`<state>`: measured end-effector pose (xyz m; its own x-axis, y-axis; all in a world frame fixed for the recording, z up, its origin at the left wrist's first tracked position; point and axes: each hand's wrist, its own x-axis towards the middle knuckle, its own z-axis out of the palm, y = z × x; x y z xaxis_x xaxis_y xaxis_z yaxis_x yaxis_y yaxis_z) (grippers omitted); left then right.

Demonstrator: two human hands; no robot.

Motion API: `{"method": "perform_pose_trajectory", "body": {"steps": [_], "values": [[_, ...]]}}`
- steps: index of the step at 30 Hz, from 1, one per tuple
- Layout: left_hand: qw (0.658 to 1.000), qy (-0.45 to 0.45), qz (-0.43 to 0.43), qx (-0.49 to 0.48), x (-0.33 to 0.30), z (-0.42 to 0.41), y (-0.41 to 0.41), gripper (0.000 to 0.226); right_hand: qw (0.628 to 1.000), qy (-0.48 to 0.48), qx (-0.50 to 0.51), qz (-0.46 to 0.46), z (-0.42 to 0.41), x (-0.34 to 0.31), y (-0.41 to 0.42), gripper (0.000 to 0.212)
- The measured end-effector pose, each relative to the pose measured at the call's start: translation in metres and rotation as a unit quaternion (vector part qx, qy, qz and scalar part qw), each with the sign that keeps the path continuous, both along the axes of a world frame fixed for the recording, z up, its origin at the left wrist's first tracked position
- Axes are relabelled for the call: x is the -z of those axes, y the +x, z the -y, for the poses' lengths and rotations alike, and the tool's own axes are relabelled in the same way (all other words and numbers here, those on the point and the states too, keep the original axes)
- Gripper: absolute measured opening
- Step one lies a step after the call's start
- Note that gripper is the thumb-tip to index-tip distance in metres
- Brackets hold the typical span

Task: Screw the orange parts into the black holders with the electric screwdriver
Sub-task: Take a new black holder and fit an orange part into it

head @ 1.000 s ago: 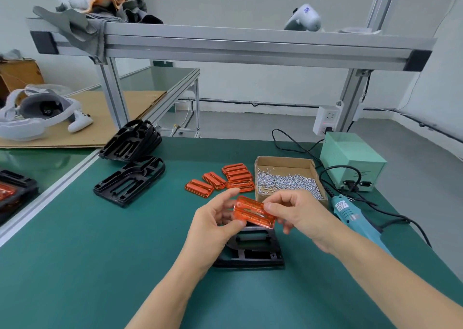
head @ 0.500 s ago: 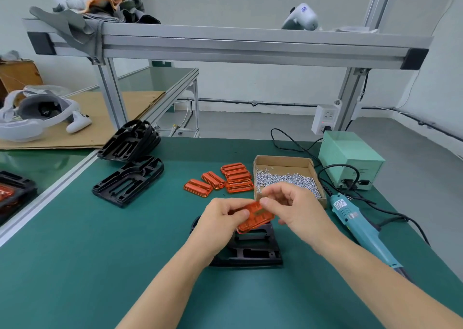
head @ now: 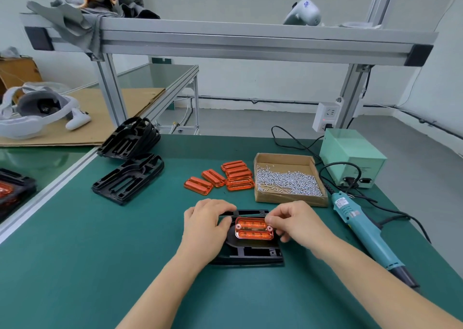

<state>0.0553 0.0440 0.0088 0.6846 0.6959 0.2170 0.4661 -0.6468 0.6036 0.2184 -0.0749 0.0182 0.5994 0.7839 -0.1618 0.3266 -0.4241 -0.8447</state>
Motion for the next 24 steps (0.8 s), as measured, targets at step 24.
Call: {"method": "perform_pose_trajectory", "body": {"steps": [24], "values": [[0.996,0.042,-0.048,0.069,0.011,-0.01,0.004,0.032,0.989,-0.054,0.018,0.134,-0.006,0.001,-0.012,0.017]]}}
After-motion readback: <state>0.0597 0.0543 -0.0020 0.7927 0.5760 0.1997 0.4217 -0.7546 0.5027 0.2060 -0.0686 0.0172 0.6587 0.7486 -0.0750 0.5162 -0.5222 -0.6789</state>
